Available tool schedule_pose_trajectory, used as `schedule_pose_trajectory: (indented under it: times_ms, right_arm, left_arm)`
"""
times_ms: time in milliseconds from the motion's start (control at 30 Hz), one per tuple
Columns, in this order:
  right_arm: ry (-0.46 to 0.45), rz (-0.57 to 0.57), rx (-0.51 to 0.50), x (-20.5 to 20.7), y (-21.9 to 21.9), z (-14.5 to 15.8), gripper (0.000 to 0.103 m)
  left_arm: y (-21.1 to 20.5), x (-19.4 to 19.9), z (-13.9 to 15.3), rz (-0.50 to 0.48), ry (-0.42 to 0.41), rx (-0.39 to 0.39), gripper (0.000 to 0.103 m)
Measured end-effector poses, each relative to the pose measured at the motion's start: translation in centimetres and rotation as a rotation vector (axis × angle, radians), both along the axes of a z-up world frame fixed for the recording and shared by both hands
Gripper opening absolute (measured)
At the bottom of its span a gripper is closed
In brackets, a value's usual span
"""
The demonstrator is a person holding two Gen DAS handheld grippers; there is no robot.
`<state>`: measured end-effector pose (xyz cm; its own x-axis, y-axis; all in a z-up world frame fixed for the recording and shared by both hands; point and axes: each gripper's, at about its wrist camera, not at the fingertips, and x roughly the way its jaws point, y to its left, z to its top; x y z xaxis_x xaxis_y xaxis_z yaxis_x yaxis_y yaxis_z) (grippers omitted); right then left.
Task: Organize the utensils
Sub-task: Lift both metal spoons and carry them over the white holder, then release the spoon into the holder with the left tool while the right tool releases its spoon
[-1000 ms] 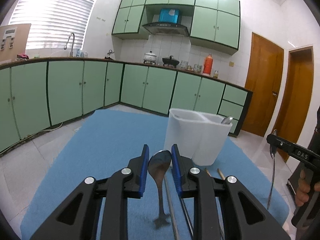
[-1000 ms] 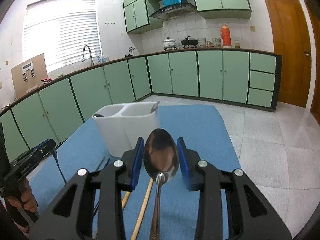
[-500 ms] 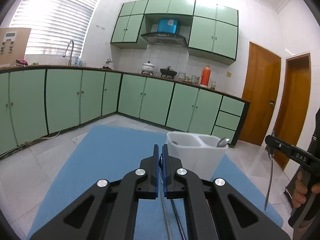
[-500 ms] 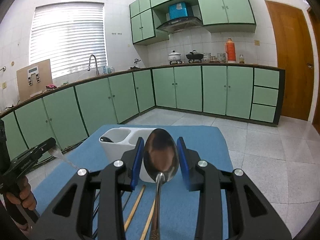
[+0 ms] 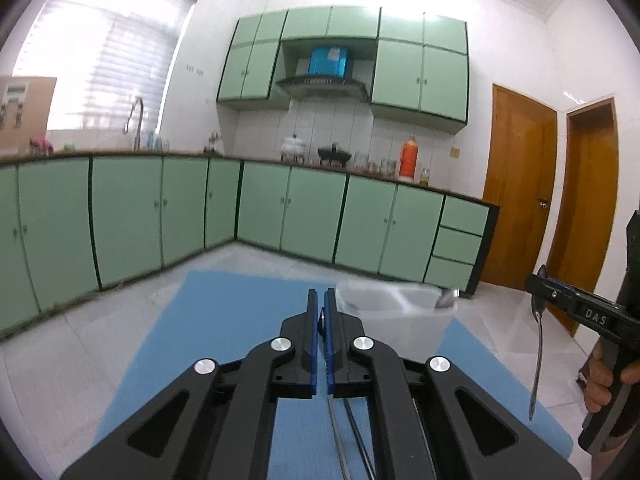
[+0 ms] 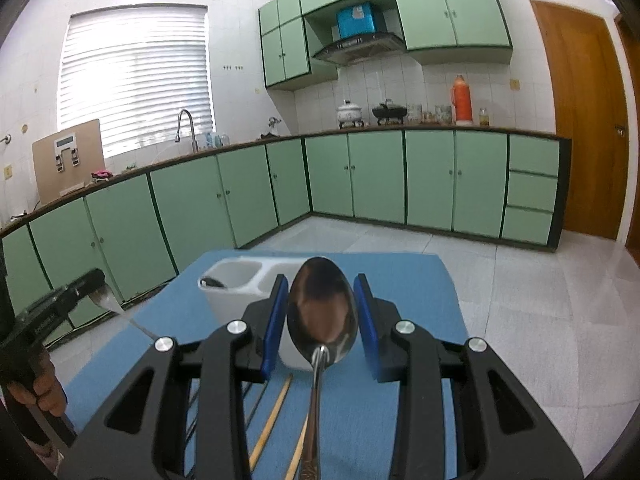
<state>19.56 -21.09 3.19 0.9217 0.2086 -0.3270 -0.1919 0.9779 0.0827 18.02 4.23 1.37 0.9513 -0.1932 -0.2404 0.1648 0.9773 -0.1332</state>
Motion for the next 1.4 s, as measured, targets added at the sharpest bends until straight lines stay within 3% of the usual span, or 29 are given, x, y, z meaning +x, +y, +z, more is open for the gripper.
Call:
schedule_pose_trajectory:
  times_ms: [267, 467, 700, 900, 1400]
  right_arm:
    - [-0.138, 0.035, 0.036, 2.2, 0.1, 5.4, 0.032]
    - [-0.241, 0.012, 0.059, 6.3, 0.6, 7.5, 0.032]
    - [-0.24, -0.034, 0.071, 11.9, 0.6, 5.1, 0.033]
    - [-0.221, -0.044, 0.052, 14.1, 1.5, 3.0, 0.033]
    - [-0.174, -0.034, 0.038, 14.0, 3.1, 0.1, 0.033]
  left_arm:
    - [-1.7, 1.6, 5.7, -0.003, -0.148, 0.049, 0.003]
    - [-4.1, 5.1, 7.0, -0.042, -0.145, 0.1, 0.003]
    - [-5.3, 9.5, 5.7, -0.057, -0.093, 0.105, 0.003]
    - [-6.4, 12.1, 3.3, -0.076, -0.05, 0.11, 0.003]
    - [-5.2, 9.3, 4.2, -0.129, -0.089, 0.116, 0.003]
